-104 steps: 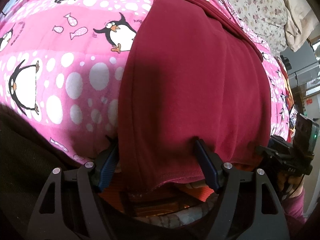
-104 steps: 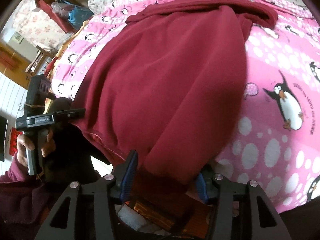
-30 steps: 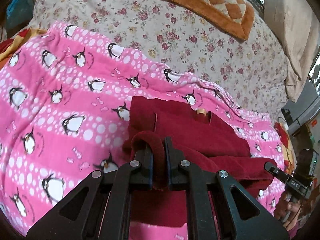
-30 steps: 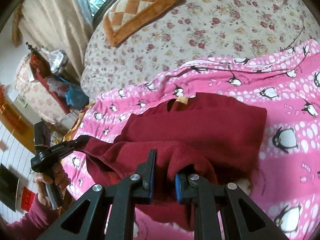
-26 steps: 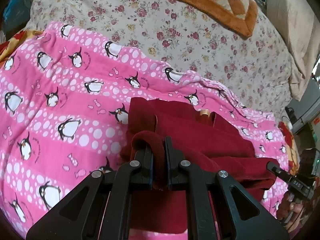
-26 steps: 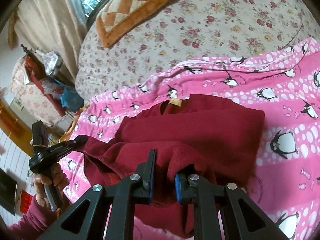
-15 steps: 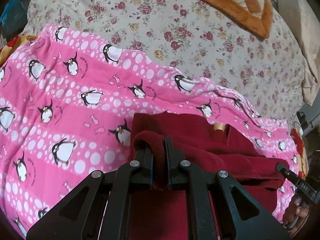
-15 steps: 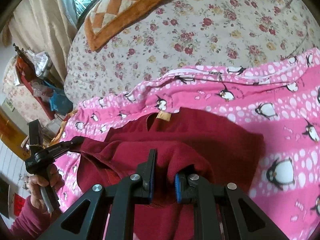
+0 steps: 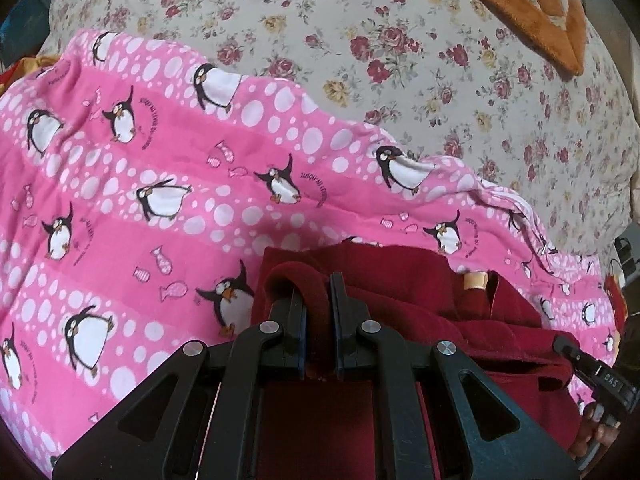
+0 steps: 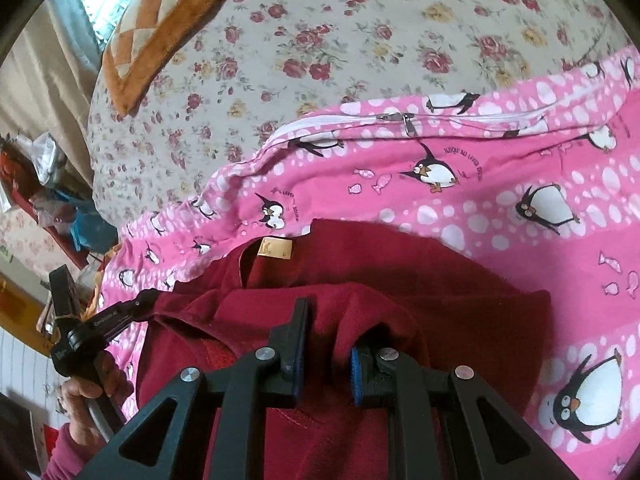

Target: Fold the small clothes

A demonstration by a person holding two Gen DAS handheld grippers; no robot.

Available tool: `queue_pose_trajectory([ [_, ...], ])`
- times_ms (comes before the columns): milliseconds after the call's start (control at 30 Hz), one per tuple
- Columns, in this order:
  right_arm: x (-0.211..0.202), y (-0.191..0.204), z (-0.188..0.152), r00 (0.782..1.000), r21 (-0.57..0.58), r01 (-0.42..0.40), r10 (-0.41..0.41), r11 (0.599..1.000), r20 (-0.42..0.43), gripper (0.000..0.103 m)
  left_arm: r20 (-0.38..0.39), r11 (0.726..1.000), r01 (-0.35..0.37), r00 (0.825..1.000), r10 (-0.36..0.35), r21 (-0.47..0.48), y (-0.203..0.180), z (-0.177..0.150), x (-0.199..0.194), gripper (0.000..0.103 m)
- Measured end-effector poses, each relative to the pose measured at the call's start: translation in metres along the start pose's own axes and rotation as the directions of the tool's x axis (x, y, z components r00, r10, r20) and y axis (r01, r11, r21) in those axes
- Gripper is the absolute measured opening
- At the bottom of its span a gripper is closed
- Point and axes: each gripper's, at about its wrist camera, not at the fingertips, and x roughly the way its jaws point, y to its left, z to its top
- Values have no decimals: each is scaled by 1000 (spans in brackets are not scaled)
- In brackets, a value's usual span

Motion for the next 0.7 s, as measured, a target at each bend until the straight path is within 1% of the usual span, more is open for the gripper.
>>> queue_pose_trajectory([
  [100,-2,3,3,1000,-29,5,-5,1000,5,15,3,1000,-3,1000,3,5,-4,4,3,9],
  [167,-1,7,4,1000,-44,24,-24,999,-1,17,-25,1000,-10,1000,10,17,-5,4,9,9],
  [233,2,4,5,999,-14,23,-23,1000,-29,19,-34,1000,13,999,-12,11,0,4,8,10],
  [267,0,2,5,1000,10,9,-9,1000,-28,21,-39,999,28,999,-27,15,2,5,6,10],
  [367,-17,-2,6,999,59,-44,43,997,19,25,-52,996,84,995,-83,17,6,6,-3,21],
  [400,-22,0,6,998,64,-54,51,997,36,25,-53,995,101,994,-100,23,6,6,-8,28],
  [433,-29,2,5,997,63,-60,56,996,53,26,-46,994,106,993,-105,31,6,5,-14,46],
  [467,-35,5,2,996,56,-65,61,996,70,27,-20,995,93,995,-93,43,5,5,-21,56],
  [500,-39,8,0,995,47,-63,59,997,80,27,16,995,86,996,-87,56,5,4,-30,70],
  [567,-45,13,-3,995,28,-44,41,999,91,30,50,993,97,994,-100,69,6,4,-40,71],
  [600,-46,14,-5,995,29,-43,40,999,89,31,46,993,98,994,-101,70,6,3,-41,71],
  [633,-48,13,-7,995,38,-34,30,999,95,40,37,992,100,994,-103,73,5,2,-42,71],
  [667,-53,11,-8,994,54,-7,1,999,113,52,36,992,102,994,-105,77,5,1,-42,71],
  [700,-58,9,-8,991,67,12,-21,998,135,57,37,991,99,994,-103,86,3,-2,-42,71],
])
